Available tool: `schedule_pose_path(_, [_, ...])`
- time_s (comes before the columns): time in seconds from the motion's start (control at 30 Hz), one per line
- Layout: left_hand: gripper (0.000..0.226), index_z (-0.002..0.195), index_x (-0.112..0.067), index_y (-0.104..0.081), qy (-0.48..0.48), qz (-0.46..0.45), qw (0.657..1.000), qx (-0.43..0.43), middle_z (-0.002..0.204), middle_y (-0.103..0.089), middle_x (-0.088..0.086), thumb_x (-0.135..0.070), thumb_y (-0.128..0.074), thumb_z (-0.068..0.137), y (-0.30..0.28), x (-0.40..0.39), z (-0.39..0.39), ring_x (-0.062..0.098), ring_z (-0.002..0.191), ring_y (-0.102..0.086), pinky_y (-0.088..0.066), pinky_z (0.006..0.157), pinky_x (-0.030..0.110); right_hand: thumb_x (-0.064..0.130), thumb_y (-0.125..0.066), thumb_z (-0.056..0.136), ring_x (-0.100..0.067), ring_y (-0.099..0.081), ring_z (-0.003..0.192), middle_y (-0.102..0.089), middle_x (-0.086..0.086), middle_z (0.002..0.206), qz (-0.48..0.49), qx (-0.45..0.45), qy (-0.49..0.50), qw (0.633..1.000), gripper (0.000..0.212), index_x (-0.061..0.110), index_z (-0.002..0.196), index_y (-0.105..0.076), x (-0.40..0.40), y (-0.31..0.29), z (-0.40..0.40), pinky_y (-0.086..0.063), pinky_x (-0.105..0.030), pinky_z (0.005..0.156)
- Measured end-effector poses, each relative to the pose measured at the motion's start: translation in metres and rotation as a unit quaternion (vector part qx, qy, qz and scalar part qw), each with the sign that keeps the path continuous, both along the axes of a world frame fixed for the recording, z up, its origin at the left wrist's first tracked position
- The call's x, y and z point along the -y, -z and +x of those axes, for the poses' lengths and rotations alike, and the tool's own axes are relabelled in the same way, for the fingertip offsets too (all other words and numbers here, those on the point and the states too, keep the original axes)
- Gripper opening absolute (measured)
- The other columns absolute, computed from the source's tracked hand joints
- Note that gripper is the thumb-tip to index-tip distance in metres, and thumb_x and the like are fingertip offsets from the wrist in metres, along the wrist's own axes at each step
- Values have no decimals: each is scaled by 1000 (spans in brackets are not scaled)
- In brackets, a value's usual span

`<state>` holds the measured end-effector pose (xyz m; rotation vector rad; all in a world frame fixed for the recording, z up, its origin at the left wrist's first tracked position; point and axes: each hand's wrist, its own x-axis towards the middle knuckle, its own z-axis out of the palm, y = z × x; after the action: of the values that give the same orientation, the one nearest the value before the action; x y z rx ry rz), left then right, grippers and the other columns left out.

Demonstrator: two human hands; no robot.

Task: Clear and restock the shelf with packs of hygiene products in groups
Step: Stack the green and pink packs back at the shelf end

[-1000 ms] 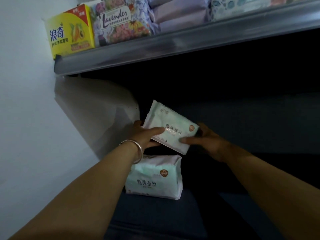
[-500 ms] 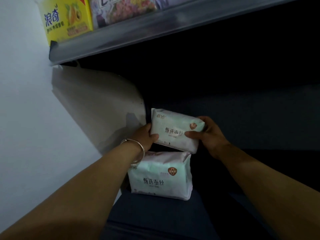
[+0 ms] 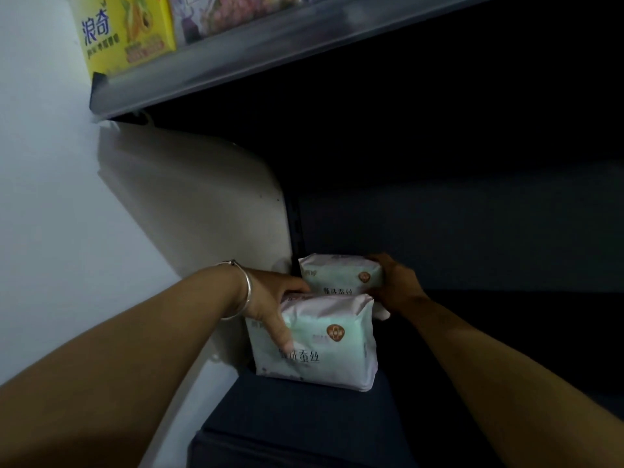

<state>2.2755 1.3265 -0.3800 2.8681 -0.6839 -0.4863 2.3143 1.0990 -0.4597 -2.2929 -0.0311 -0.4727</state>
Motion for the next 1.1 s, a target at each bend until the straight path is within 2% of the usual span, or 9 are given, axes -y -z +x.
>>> schedule_pose_path(0.13, [85, 136, -32, -41, 17, -16, 999, 39, 133, -46, -14, -21, -85, 64, 4, 4, 11, 9, 125, -41, -35, 102, 21, 15, -68, 82, -27, -53, 118, -53, -14, 130, -37, -1, 17, 999, 63, 21, 138, -40, 0, 0, 15, -43, -28, 94])
schedule_pose_path(0.23, [87, 138, -32, -40, 26, -19, 998, 61, 136, -45, -15, -24, -85, 64, 6, 8, 20, 7, 126, -40, -33, 101, 18, 16, -67, 84, -29, -52, 118, -52, -16, 130, -40, 1, 25, 999, 60, 20, 138, -41, 1, 0, 27, -44, -31, 96])
schedule_pose_path(0.43, [89, 138, -37, -40, 24, -13, 997, 65, 137, -44, -17, -31, -86, 62, 7, 6, 34, 7, 127, -39, -33, 102, 20, 21, -63, 87, -30, -47, 122, -48, -16, 133, -64, 4, 26, 998, 56, 17, 138, -41, -4, -2, 45, -40, -35, 101])
schedule_pose_path(0.67, [89, 137, -39, -40, 28, -17, 997, 63, 138, -43, -17, -32, -85, 62, 7, 5, 37, 7, 128, -38, -33, 105, 23, 26, -59, 90, -29, -54, 113, -53, -15, 126, -84, -21, 56, 995, 51, 19, 137, -39, -7, -3, 56, -47, -39, 93])
schedule_pose_path(0.77, [87, 137, -37, -40, 29, -16, 997, 66, 135, -44, -17, -31, -85, 63, 8, 5, 35, 6, 124, -39, -33, 100, 20, 26, -60, 90, -31, -56, 112, -55, -16, 124, -80, -26, 73, 994, 55, 20, 139, -36, -8, -2, 54, -48, -41, 91])
schedule_pose_path(0.87, [83, 136, -34, -41, 33, -18, 997, 71, 131, -45, -17, -31, -84, 65, 7, 5, 32, 5, 121, -40, -32, 96, 17, 36, -63, 87, -35, -53, 114, -49, -19, 128, -27, -45, 90, 995, 70, 19, 142, -24, -7, -4, 46, -47, -45, 92])
schedule_pose_path(0.97, [81, 138, -29, -41, 23, -33, 996, 76, 131, -45, -14, -31, -82, 68, 8, 7, 29, 6, 120, -42, -33, 96, 17, 41, -59, 89, -34, -54, 110, -53, -16, 121, -10, 51, 112, 992, 56, 8, 130, -40, -7, -16, 22, -47, -36, 80])
schedule_pose_path(1.03, [81, 139, -26, -40, 11, -54, 995, 83, 136, -46, -9, -29, -81, 70, 10, 8, 29, 9, 123, -44, -35, 98, 18, 50, -52, 90, -26, -60, 99, -64, -7, 104, 141, 37, -5, 989, 49, 7, 114, -58, -8, -28, -7, -47, -26, 67])
schedule_pose_path(1.1, [81, 141, -24, -38, 3, -62, 993, 103, 140, -45, -5, -29, -80, 72, 15, 9, 29, 13, 127, -44, -35, 99, 18, 59, -49, 86, -18, -63, 96, -67, -3, 105, 250, -76, -138, 955, 50, 16, 109, -65, -9, -35, -35, -51, -23, 69])
